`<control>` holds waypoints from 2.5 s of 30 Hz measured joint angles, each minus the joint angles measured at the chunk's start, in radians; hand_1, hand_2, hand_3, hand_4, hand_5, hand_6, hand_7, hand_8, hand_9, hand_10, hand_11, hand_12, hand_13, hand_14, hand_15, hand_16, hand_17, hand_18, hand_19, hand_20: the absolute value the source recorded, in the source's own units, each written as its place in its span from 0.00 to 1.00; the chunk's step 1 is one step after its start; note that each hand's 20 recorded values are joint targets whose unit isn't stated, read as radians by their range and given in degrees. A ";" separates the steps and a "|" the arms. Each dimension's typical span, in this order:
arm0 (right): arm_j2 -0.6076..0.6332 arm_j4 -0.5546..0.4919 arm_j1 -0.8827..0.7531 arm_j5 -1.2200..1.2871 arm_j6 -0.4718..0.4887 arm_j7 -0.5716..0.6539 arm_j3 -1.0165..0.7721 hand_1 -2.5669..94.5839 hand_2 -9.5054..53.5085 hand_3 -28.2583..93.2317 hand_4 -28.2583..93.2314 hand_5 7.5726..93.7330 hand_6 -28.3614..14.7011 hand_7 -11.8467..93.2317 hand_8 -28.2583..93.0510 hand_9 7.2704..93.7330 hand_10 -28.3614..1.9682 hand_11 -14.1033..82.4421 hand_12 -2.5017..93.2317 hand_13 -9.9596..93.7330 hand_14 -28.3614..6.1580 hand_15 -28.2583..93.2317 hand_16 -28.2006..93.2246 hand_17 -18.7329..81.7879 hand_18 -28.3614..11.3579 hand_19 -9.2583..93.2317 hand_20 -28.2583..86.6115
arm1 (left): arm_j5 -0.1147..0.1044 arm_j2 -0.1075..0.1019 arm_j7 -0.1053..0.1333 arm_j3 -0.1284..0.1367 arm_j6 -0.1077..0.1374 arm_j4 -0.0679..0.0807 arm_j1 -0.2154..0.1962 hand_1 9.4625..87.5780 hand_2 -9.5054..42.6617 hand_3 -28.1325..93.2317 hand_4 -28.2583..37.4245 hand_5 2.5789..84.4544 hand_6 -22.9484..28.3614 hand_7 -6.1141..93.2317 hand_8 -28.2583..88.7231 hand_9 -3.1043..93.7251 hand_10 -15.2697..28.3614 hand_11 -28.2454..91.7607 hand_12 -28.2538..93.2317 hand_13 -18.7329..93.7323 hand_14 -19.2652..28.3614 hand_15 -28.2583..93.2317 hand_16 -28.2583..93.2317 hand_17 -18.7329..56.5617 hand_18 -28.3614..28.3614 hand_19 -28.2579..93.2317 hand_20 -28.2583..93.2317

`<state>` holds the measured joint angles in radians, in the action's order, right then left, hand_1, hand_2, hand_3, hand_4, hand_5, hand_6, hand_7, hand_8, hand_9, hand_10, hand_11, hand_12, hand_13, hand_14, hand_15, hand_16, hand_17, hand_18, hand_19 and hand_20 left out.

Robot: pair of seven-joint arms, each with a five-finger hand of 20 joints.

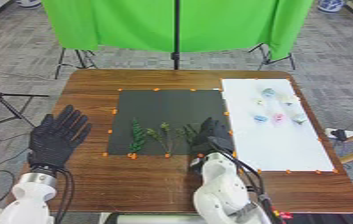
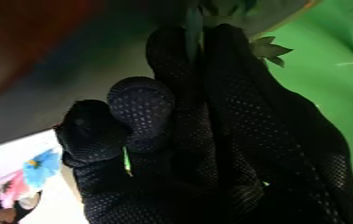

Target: Arrange flowers

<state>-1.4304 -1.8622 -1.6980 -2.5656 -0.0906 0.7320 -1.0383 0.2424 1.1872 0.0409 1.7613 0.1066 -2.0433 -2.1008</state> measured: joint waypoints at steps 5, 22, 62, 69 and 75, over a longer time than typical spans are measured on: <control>0.000 -0.008 -0.009 0.014 -0.008 0.009 -0.004 0.67 0.00 0.80 0.00 0.78 0.53 0.46 0.37 0.88 0.52 0.38 0.51 0.82 0.50 0.74 0.64 0.64 0.01 0.96 0.66 | -0.015 0.000 0.003 0.001 0.003 -0.001 -0.001 0.25 0.51 0.84 0.00 0.54 0.59 0.22 0.15 0.44 0.68 0.44 0.33 0.44 0.73 0.60 0.17 0.18 0.78 0.57 0.37; -0.097 0.062 0.022 -0.015 -0.033 0.018 -0.083 0.64 0.00 0.81 0.00 0.75 0.48 0.40 0.34 0.86 0.49 0.38 0.49 0.80 0.46 0.75 0.63 0.63 0.00 0.97 0.65 | -0.025 -0.004 0.000 -0.017 0.011 0.002 0.009 0.24 0.51 0.84 0.00 0.55 0.60 0.22 0.16 0.45 0.69 0.44 0.33 0.44 0.74 0.60 0.18 0.18 0.79 0.58 0.37; 0.084 -0.145 -0.094 0.036 0.040 0.034 -0.103 0.50 0.00 0.90 0.01 0.54 0.42 0.23 0.14 0.60 0.23 0.39 0.21 0.67 0.34 0.80 0.50 0.59 0.06 1.00 0.64 | -0.038 0.009 0.024 0.012 0.033 -0.019 -0.022 0.24 0.50 0.84 0.00 0.50 0.61 0.23 0.15 0.45 0.70 0.45 0.34 0.45 0.75 0.60 0.17 0.18 0.79 0.58 0.37; 0.095 -0.106 -0.117 0.093 -0.141 -0.208 -0.302 0.53 0.00 0.90 0.00 0.53 0.50 0.28 0.12 0.54 0.34 0.39 0.20 0.60 0.39 0.78 0.54 0.53 0.13 0.98 0.65 | -0.005 0.008 0.025 -0.004 0.031 -0.021 -0.018 0.24 0.50 0.84 0.00 0.51 0.61 0.23 0.15 0.45 0.70 0.45 0.33 0.44 0.74 0.60 0.18 0.18 0.79 0.58 0.37; 0.123 -0.091 -0.094 0.153 0.026 -0.316 -0.482 0.53 0.00 0.92 0.00 0.48 0.56 0.28 0.12 0.46 0.43 0.32 0.18 0.55 0.36 0.76 0.43 0.49 0.11 0.94 0.65 | 0.000 0.008 0.049 -0.016 0.029 -0.021 -0.009 0.24 0.50 0.85 0.00 0.51 0.61 0.23 0.15 0.45 0.70 0.45 0.33 0.44 0.74 0.60 0.17 0.18 0.79 0.58 0.37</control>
<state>-1.3072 -1.9528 -1.7922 -2.4122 -0.0650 0.4164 -1.5207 0.2423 1.1948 0.0895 1.7454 0.1356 -2.0641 -2.1098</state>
